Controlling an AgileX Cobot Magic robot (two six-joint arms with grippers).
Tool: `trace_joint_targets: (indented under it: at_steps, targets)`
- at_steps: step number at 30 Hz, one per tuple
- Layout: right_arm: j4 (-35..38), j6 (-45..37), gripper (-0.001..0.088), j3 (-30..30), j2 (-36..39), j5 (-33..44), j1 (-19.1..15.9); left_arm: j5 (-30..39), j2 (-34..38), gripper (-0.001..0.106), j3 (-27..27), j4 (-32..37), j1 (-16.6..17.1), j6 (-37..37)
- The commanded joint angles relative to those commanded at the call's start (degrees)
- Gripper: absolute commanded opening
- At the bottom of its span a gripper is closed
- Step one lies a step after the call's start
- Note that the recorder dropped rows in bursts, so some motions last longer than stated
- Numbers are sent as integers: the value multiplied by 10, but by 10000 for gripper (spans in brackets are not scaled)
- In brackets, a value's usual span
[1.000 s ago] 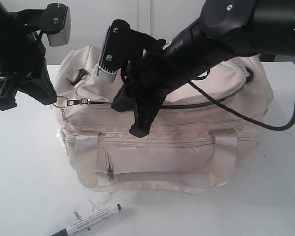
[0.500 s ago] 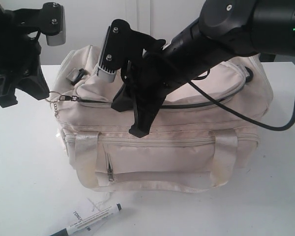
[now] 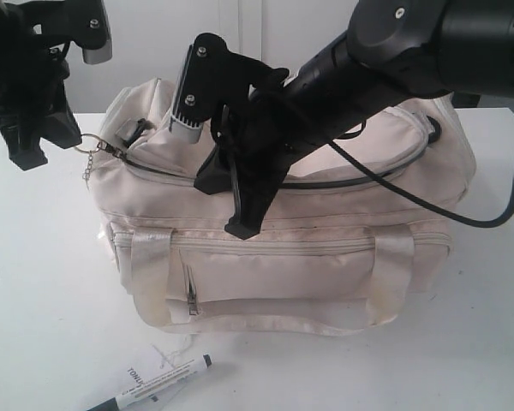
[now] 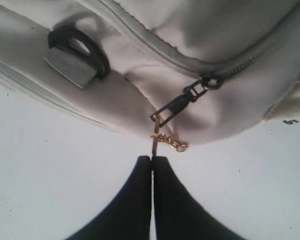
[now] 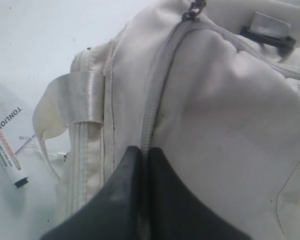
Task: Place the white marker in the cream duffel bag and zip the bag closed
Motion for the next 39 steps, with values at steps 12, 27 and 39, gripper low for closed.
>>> trace_joint_targets:
  at_steps: [12,27,39]
  targets:
    - [-3,-1,0,0,0,6,0,-28,50,0,0,0,0,-5]
    - [-4,-1,0,0,0,22,0,-107,60,0,0,0,0,-70]
    - [-4,5,0,0,0,21,0,-78,60,0,0,0,0,-77]
